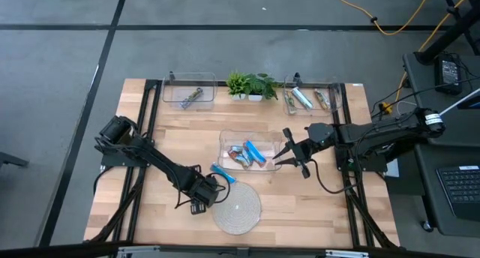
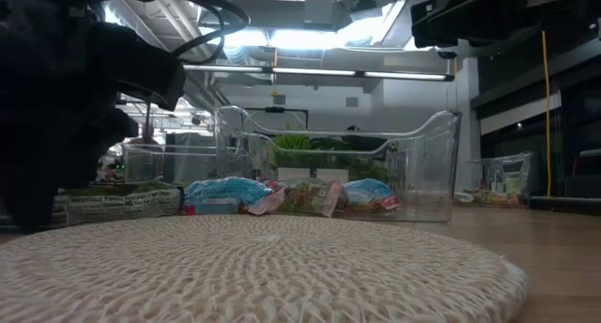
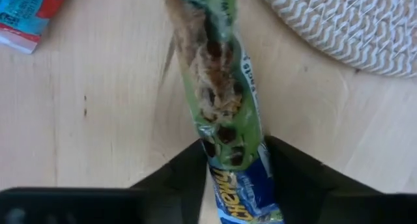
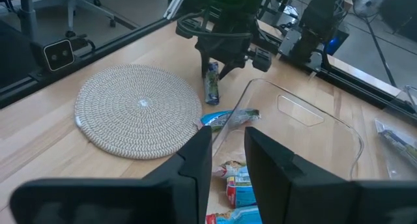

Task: Pick and place Granola Bars by type
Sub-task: Put the blue granola bar into the left transparent bin

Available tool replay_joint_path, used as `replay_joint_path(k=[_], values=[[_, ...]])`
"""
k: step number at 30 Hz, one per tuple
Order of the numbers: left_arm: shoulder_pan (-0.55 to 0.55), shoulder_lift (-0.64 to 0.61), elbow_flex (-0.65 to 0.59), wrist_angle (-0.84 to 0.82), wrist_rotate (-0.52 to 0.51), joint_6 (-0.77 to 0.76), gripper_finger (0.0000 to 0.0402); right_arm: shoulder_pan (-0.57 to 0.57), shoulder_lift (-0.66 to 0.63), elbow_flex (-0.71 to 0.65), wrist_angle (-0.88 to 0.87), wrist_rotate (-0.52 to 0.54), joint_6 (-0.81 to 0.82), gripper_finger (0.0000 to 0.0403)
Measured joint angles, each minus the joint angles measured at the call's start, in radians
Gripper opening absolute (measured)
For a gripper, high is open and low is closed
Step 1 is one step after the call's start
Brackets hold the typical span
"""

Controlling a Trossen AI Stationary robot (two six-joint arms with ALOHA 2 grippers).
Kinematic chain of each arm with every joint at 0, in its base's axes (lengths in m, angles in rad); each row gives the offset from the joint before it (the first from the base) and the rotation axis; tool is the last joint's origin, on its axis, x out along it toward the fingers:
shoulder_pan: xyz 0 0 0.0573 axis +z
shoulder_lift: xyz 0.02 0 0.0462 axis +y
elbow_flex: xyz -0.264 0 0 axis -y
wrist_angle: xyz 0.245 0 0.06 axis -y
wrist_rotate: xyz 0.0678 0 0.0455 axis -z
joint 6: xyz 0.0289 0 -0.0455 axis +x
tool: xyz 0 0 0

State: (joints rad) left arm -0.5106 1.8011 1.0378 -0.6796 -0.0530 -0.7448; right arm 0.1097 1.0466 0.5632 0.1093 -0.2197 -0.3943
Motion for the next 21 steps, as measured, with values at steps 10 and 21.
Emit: replay_joint_path(k=[10, 21], values=[[0.0, -0.004, 0.0, -0.013, 0.016, 0.0, 0.0045, 0.0, 0.0, 0.0, 0.0, 0.0, 0.0, 0.0094], [0.0, -0.125, 0.055, -0.293, -0.074, -0.028, 0.0028, 0.0, 0.0, 0.0, -0.006, -0.001, 0.0, 0.0094]])
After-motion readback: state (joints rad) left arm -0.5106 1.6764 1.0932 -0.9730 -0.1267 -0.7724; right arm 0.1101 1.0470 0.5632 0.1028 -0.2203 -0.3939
